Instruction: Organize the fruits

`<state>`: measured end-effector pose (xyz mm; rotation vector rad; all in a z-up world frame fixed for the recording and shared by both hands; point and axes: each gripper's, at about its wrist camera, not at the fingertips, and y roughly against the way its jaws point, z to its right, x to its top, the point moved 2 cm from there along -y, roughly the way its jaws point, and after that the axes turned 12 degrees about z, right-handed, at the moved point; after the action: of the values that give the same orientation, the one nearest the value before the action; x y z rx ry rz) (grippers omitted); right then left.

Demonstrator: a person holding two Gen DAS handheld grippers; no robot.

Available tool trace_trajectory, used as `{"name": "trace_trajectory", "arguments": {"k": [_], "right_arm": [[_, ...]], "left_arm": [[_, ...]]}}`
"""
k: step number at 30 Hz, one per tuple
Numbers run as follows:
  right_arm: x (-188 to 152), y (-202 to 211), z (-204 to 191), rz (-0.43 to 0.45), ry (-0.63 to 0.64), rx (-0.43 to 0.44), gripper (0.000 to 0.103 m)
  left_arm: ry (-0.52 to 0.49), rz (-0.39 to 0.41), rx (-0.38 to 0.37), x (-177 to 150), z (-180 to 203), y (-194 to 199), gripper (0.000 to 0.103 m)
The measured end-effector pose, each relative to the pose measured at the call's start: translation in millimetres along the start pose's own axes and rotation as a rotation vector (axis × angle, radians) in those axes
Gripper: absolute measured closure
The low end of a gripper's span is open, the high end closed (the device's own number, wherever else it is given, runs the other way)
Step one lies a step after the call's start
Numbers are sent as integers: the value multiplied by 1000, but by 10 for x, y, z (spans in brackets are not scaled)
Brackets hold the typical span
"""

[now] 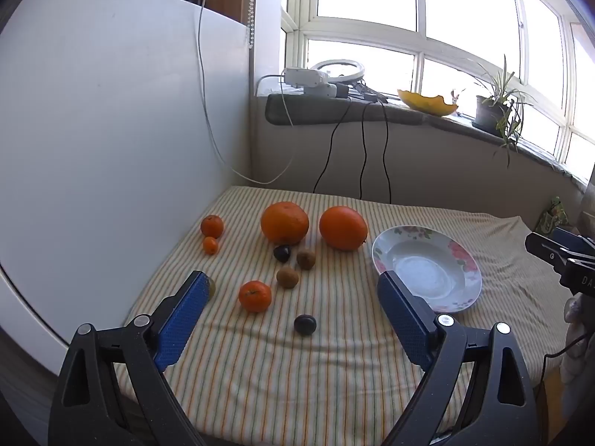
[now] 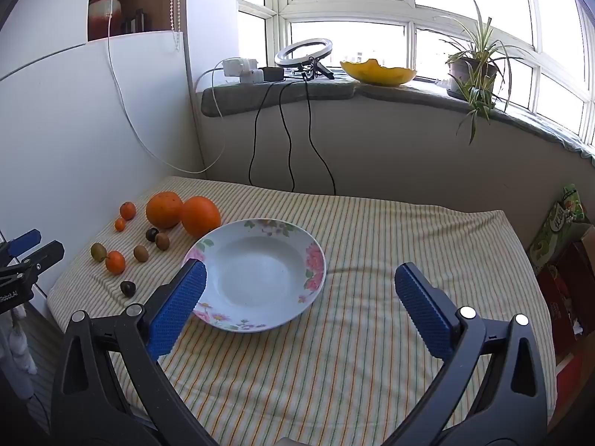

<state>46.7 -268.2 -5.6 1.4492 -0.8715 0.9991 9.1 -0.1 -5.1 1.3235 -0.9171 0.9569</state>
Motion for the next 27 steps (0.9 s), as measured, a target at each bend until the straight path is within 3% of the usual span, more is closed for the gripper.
{"name": "trace_trajectory", "arguments": {"k": [27], "right_arm": [[-50,-58,-14,-10,2,13,0]], "left_arm": [[10,-2,-3,-15,1,-28,12]]}}
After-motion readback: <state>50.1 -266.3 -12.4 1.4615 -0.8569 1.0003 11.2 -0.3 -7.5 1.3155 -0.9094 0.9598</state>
